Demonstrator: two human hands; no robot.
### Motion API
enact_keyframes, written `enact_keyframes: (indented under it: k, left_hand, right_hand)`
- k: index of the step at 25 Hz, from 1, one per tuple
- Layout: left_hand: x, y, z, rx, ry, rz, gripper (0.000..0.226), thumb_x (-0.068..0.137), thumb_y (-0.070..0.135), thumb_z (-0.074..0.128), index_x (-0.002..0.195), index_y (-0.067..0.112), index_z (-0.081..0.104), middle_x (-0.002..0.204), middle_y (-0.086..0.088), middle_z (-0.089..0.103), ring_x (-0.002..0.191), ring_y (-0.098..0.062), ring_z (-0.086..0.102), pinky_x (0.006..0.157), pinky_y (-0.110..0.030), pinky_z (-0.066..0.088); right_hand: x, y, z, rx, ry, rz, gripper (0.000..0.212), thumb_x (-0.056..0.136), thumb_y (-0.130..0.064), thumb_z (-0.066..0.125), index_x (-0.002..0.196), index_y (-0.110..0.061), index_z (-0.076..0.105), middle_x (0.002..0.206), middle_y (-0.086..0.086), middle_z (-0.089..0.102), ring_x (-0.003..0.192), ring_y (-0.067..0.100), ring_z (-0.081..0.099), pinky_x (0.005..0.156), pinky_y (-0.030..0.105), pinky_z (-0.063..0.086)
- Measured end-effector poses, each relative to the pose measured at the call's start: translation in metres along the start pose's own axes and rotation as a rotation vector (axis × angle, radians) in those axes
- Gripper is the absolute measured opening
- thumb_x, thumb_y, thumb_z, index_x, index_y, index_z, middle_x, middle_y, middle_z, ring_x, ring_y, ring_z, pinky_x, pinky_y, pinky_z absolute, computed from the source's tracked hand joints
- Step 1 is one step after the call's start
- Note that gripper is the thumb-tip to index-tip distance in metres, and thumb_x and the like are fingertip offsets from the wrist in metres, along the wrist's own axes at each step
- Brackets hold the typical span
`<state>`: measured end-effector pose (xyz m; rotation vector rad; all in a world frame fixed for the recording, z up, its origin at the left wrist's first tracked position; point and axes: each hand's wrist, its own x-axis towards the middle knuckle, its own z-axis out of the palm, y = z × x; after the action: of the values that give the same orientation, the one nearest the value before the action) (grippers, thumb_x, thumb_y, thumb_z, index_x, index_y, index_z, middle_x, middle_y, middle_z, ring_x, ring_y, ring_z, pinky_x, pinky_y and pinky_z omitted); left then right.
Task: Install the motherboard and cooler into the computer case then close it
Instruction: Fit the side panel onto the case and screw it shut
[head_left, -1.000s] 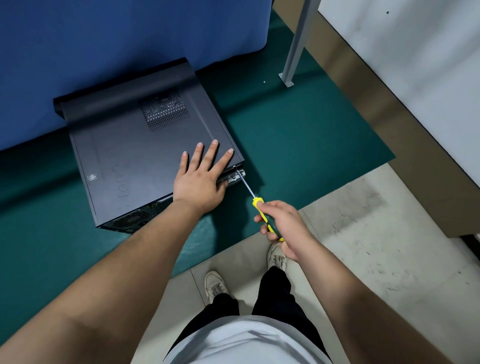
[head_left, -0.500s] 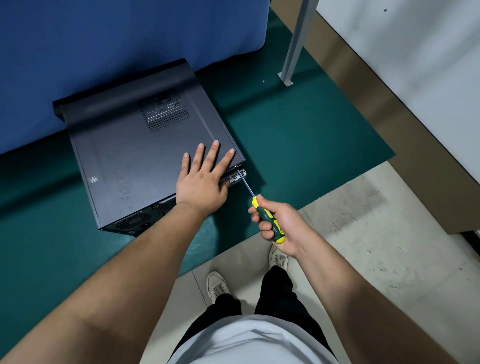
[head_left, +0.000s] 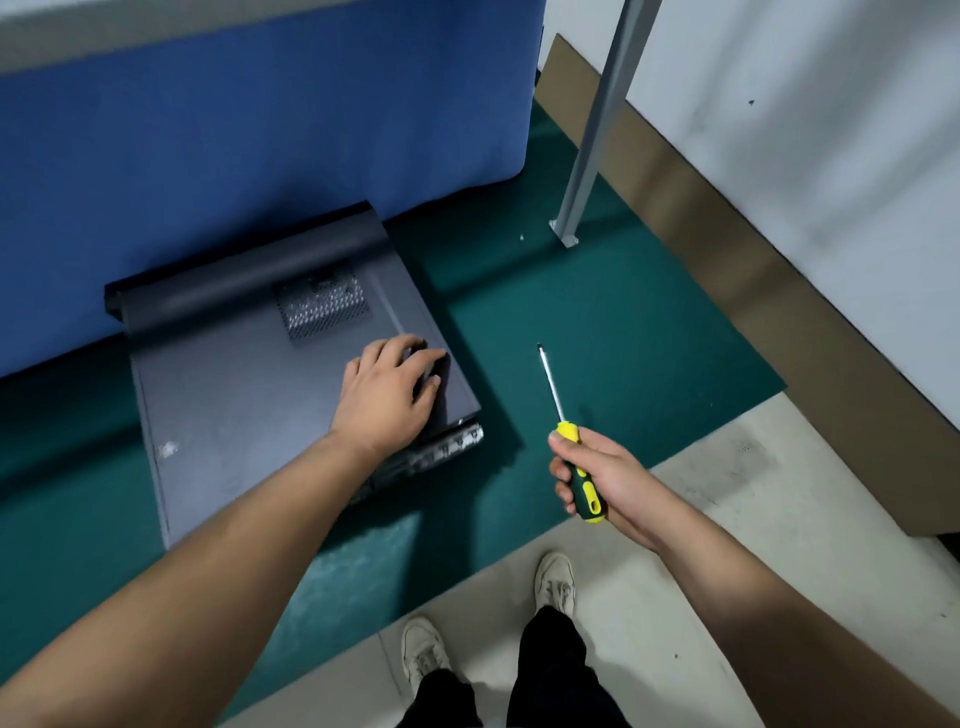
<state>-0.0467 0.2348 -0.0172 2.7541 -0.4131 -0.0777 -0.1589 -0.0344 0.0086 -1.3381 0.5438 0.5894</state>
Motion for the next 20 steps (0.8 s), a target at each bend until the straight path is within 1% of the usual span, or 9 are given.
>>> enact_keyframes:
  k: [2, 4, 6, 9, 12, 15, 17, 19, 20]
  left_hand:
    - [0.04, -0.005, -0.001, 0.036, -0.018, -0.003, 0.04, 0.102, 0.044, 0.047, 0.14, 0.036, 0.055, 0.153, 0.005, 0.044, 0.143, -0.025, 0.031, 0.113, -0.049, 0.031]
    - [0.086, -0.011, -0.002, 0.067, -0.049, -0.012, 0.042, 0.102, 0.049, 0.046, 0.14, 0.036, 0.057, 0.159, 0.005, 0.04, 0.149, -0.024, 0.025, 0.118, -0.049, 0.025]
    - [0.133, -0.021, -0.002, 0.124, -0.089, -0.033, 0.043, 0.1, 0.052, 0.045, 0.138, 0.036, 0.059, 0.16, 0.005, 0.039, 0.153, -0.022, 0.02, 0.122, -0.046, 0.018]
    - [0.177, -0.037, 0.001, 0.215, -0.112, -0.057, 0.045, 0.095, 0.055, 0.039, 0.128, 0.04, 0.066, 0.157, 0.01, 0.045, 0.155, -0.016, 0.015, 0.126, -0.045, 0.005]
    - [0.189, -0.047, 0.01, 0.212, -0.031, -0.041, 0.048, 0.09, 0.054, 0.029, 0.11, 0.048, 0.072, 0.144, 0.019, 0.056, 0.152, -0.011, 0.022, 0.126, -0.045, 0.002]
    - [0.187, -0.051, 0.015, 0.203, 0.038, -0.002, 0.044, 0.091, 0.05, 0.032, 0.099, 0.047, 0.075, 0.133, 0.021, 0.063, 0.148, -0.012, 0.032, 0.126, -0.045, 0.006]
    - [0.187, -0.05, 0.014, 0.202, 0.063, 0.009, 0.044, 0.091, 0.048, 0.032, 0.096, 0.045, 0.076, 0.13, 0.021, 0.064, 0.146, -0.013, 0.036, 0.126, -0.046, 0.009]
    - [0.188, -0.048, 0.014, 0.196, 0.068, 0.008, 0.044, 0.091, 0.046, 0.032, 0.095, 0.044, 0.076, 0.128, 0.022, 0.065, 0.145, -0.013, 0.038, 0.126, -0.045, 0.01]
    - [0.187, -0.048, 0.014, 0.198, 0.065, 0.006, 0.043, 0.091, 0.046, 0.033, 0.095, 0.044, 0.076, 0.128, 0.022, 0.065, 0.145, -0.012, 0.038, 0.126, -0.045, 0.01]
  right_hand:
    - [0.031, -0.038, -0.016, -0.21, 0.093, -0.042, 0.032, 0.095, -0.032, 0.072, 0.076, -0.017, 0.049, 0.062, 0.002, 0.047, 0.053, 0.019, 0.047, 0.05, 0.03, 0.044]
    - [0.068, -0.076, -0.031, -0.331, 0.196, -0.07, 0.037, 0.092, -0.037, 0.075, 0.072, -0.018, 0.049, 0.058, 0.001, 0.048, 0.05, 0.018, 0.048, 0.048, 0.028, 0.044]
    - [0.11, -0.105, -0.042, -0.369, 0.26, -0.088, 0.036, 0.092, -0.039, 0.074, 0.073, -0.016, 0.054, 0.06, 0.002, 0.056, 0.049, 0.015, 0.053, 0.047, 0.026, 0.046]
    - [0.176, -0.131, -0.053, -0.404, 0.348, -0.121, 0.024, 0.094, -0.034, 0.071, 0.082, -0.014, 0.067, 0.075, 0.004, 0.068, 0.055, 0.013, 0.061, 0.053, 0.028, 0.051]
    - [0.254, -0.149, -0.059, -0.442, 0.466, -0.125, 0.011, 0.087, -0.03, 0.074, 0.089, -0.019, 0.074, 0.085, 0.005, 0.076, 0.062, 0.013, 0.066, 0.064, 0.033, 0.058]
    - [0.326, -0.17, -0.061, -0.502, 0.565, -0.151, 0.011, 0.084, -0.032, 0.074, 0.093, -0.026, 0.077, 0.093, 0.006, 0.077, 0.076, 0.021, 0.068, 0.078, 0.037, 0.061]
    - [0.368, -0.181, -0.061, -0.649, 0.629, -0.195, 0.02, 0.087, -0.033, 0.072, 0.104, -0.025, 0.077, 0.098, 0.004, 0.07, 0.09, 0.028, 0.064, 0.078, 0.032, 0.055]
    - [0.402, -0.188, -0.058, -0.721, 0.695, -0.22, 0.024, 0.089, -0.035, 0.07, 0.109, -0.023, 0.075, 0.097, 0.003, 0.061, 0.089, 0.027, 0.056, 0.072, 0.026, 0.045]
    - [0.414, -0.19, -0.056, -0.742, 0.712, -0.224, 0.022, 0.089, -0.035, 0.069, 0.105, -0.021, 0.073, 0.095, 0.003, 0.06, 0.086, 0.027, 0.054, 0.068, 0.024, 0.042]
